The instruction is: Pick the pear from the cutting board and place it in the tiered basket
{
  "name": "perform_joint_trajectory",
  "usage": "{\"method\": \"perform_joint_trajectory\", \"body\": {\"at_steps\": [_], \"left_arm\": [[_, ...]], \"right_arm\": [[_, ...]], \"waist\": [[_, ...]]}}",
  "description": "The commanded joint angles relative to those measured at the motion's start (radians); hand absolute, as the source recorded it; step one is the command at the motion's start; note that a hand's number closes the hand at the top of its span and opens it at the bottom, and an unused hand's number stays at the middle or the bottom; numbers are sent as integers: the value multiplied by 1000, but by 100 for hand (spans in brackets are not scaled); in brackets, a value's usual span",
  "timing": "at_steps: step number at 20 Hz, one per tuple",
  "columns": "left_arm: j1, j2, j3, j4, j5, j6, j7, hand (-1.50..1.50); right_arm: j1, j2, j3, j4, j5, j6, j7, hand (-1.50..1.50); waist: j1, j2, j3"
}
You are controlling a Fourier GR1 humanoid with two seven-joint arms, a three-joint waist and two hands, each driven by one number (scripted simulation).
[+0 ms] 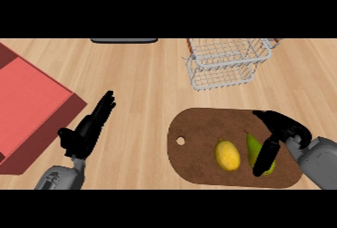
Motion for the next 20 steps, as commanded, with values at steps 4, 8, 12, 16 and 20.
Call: {"method": "perform_joint_trajectory", "body": {"at_steps": [4,8,12,16,20], "left_arm": [[51,-1,16,0,-16,-34,-51,0],[-19,-20,54,112,-9,-57,-87,0],[-50,-17,78,141,-38,-73,-91,0],[-23,-13,67,57,-26,-78,-20,0],[46,-32,49,-1,-52,-69,-32,0]], "right_arm": [[40,77,-45,30,66,31,112,-150],[139,99,-19,28,148,-13,40,-150],[158,140,-113,6,176,34,14,150],[122,242,-118,102,307,-67,-111,150],[117,233,-204,118,318,6,-153,150]], "waist": [[6,1,0],[-2,2,0],[-1,2,0],[6,2,1],[8,2,1]]}}
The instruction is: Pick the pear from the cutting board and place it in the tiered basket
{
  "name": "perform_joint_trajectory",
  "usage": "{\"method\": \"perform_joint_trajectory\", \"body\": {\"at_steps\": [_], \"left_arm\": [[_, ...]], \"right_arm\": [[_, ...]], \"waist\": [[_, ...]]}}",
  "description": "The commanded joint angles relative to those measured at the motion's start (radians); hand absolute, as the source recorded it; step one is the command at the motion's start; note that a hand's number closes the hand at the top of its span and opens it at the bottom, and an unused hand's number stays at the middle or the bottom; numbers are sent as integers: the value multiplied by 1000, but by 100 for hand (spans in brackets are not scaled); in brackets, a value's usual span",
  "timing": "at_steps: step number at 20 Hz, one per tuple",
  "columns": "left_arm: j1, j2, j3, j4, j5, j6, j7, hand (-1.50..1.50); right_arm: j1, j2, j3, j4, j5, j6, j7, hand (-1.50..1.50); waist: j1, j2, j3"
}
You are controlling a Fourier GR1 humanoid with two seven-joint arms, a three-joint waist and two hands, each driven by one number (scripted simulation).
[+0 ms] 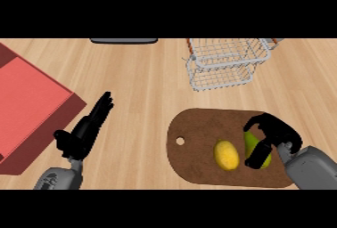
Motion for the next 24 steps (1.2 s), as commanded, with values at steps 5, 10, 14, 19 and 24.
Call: {"method": "perform_joint_trajectory", "body": {"at_steps": [5,10,14,19,24], "left_arm": [[-20,-35,1,14,-29,5,4,0],[-15,-25,3,-8,-18,-1,4,0],[-25,-29,-8,-14,-22,-7,16,0],[0,-42,-19,-1,-28,-11,-16,0],[-8,-11,8,10,-32,-17,-27,0]], "right_arm": [[-51,-32,-116,160,67,104,-251,150],[-74,-337,-178,194,157,126,-675,150],[-72,-422,-236,352,217,32,-967,150],[-116,-396,-408,538,55,2,-1259,150],[-196,-384,-531,653,-77,113,-1460,150]], "waist": [[11,13,12],[23,26,22],[35,32,22],[37,26,19],[34,19,16]]}}
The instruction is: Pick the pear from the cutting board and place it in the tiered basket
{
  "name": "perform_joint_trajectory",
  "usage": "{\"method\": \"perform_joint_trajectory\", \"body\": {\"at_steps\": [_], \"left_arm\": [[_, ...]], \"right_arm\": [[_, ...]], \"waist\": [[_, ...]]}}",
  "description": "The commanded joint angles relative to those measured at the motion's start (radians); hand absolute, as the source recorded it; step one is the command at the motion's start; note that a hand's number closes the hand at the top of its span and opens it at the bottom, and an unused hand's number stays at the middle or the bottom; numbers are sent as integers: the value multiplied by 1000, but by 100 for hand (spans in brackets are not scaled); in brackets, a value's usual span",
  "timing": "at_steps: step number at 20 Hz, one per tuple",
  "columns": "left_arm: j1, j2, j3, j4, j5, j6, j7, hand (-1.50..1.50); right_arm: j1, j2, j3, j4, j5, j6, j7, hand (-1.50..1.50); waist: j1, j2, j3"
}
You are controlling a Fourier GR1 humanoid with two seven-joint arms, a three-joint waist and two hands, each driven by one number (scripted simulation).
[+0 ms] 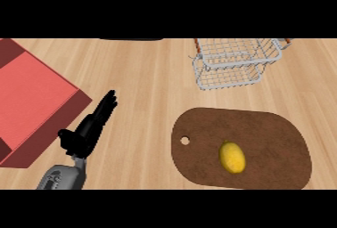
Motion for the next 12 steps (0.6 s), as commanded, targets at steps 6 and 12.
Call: {"method": "perform_joint_trajectory", "body": {"at_steps": [6,12], "left_arm": [[-8,-25,-9,1,-2,-8,18,0],[-12,-54,-23,-15,-36,32,43,0]], "right_arm": [[-330,5,-87,260,-15,177,-173,150],[-572,87,-89,337,18,225,-22,150]], "waist": [[11,-6,-5],[9,-7,-6]]}}
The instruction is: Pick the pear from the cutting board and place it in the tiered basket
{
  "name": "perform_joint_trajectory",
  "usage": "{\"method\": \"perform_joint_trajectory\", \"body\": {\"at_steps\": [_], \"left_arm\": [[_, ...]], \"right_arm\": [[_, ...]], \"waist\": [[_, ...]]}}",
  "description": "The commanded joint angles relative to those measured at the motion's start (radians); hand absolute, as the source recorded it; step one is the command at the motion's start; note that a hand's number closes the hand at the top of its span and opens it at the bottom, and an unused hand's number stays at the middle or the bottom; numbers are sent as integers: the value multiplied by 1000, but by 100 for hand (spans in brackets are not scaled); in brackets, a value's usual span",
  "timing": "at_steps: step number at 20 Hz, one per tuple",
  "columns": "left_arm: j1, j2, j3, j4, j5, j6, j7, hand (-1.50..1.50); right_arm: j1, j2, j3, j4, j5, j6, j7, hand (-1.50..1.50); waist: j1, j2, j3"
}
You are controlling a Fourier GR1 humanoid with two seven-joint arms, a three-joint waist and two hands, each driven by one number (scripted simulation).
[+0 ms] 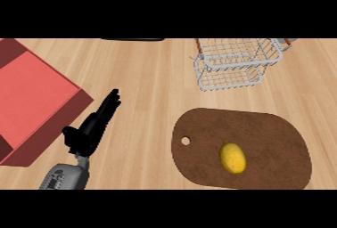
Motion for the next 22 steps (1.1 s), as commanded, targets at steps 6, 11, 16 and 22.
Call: {"method": "perform_joint_trajectory", "body": {"at_steps": [6,11,16,22], "left_arm": [[-23,-20,9,24,-15,7,-3,0],[-33,9,31,12,6,-33,16,0],[14,11,35,-21,8,-37,10,0],[-29,7,56,50,-2,-42,-11,0]], "right_arm": [[-318,185,18,87,52,21,274,150],[-384,312,25,116,84,-40,329,150],[-423,374,52,209,144,-29,303,150],[-444,489,48,249,173,-90,296,150]], "waist": [[-3,-1,-2],[-12,-2,-1],[-3,1,-1],[-13,2,-1]]}}
